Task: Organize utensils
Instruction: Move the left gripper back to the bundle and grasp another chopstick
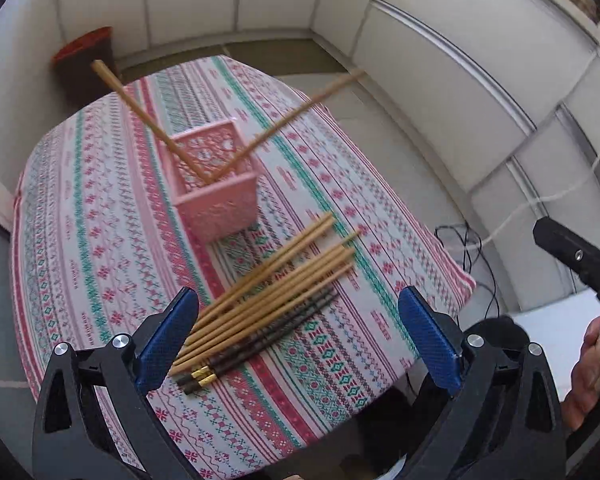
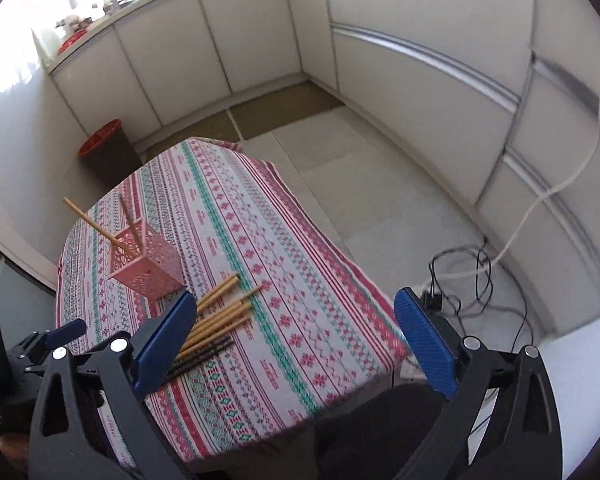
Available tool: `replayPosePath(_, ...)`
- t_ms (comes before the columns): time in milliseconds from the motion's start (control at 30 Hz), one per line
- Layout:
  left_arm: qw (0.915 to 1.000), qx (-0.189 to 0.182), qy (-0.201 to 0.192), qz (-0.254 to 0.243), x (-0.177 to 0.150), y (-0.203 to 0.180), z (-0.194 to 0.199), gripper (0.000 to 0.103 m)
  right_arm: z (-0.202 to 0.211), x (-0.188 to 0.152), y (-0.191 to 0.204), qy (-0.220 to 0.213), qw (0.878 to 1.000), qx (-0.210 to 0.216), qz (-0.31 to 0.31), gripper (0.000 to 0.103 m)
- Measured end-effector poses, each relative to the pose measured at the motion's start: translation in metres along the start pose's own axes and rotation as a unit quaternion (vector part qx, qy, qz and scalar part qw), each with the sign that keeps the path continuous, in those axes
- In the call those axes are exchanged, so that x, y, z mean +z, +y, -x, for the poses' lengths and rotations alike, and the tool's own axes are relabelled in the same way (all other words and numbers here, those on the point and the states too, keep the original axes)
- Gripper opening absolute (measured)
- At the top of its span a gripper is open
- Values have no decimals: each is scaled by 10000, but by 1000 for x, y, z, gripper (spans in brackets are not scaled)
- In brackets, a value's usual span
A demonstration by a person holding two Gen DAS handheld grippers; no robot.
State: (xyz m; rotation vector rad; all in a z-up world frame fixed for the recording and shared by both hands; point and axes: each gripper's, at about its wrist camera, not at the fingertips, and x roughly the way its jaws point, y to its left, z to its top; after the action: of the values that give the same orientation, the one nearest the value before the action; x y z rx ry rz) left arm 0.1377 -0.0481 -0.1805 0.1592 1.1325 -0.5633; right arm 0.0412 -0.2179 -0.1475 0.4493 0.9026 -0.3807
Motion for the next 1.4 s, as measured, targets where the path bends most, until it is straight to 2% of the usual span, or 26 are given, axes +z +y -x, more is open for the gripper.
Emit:
replayPosePath(100, 9985, 3, 357, -410, 5, -26, -28, 96, 1, -3, -40, 231, 9971, 171, -711, 96)
replayPosePath(200, 9951, 99, 598, -776, 12, -56, -54, 96, 13, -6, -71, 62, 9924, 222, -1211, 96)
replayPosePath(367, 9842, 404, 888, -1480, 23, -93, -101, 93, 25, -5, -92, -99, 9895, 184, -1431, 96)
replayPosePath(400, 9818, 394, 935, -1602, 26, -97, -109, 87, 23, -3, -91, -80, 9897, 189, -1417, 96)
replayPosePath(500, 9736, 334, 1311, -1840, 38, -100, -135, 63, 19, -2, -90, 42, 9907, 307, -1328, 96)
replayPosePath(600, 9694, 570, 1445, -1903, 55, -91, -155, 58, 17, -2, -86, 57, 9925, 311, -1179, 96)
replayPosePath(700, 9690, 451, 1628, -1805, 67, -80, -166, 55, 11, -3, -85, 98, 9932, 219, -1139, 96)
replayPosePath(833, 9648, 203, 1947, -1755, 68, -73, -182, 45, -4, -6, -92, 413, 9905, 176, -1296, 96)
replayPosePath(867, 9631, 210, 1950, -1842, 67, -75, -183, 44, -6, -6, -95, 480, 9895, 176, -1349, 96)
replayPosePath(933, 9614, 239, 1989, -1885, 67, -76, -186, 36, -11, -7, -98, 558, 9882, 165, -1414, 96)
replayPosePath(967, 9614, 350, 2008, -1850, 68, -74, -189, 34, -12, -7, -98, 567, 9882, 142, -1412, 96)
replayPosePath(1133, 9654, 317, 1918, -1739, 65, -66, -186, 15, -18, -11, -97, 597, 9888, 44, -1365, 96)
replayPosePath(1300, 9659, 560, 1544, -2002, 50, -70, -171, 12, -29, -16, -93, 808, 9871, 8, -1380, 96)
replayPosePath(1400, 9706, 648, 1092, -2044, 40, -71, -155, 12, -42, -24, -86, 1035, 9855, -9, -1344, 96)
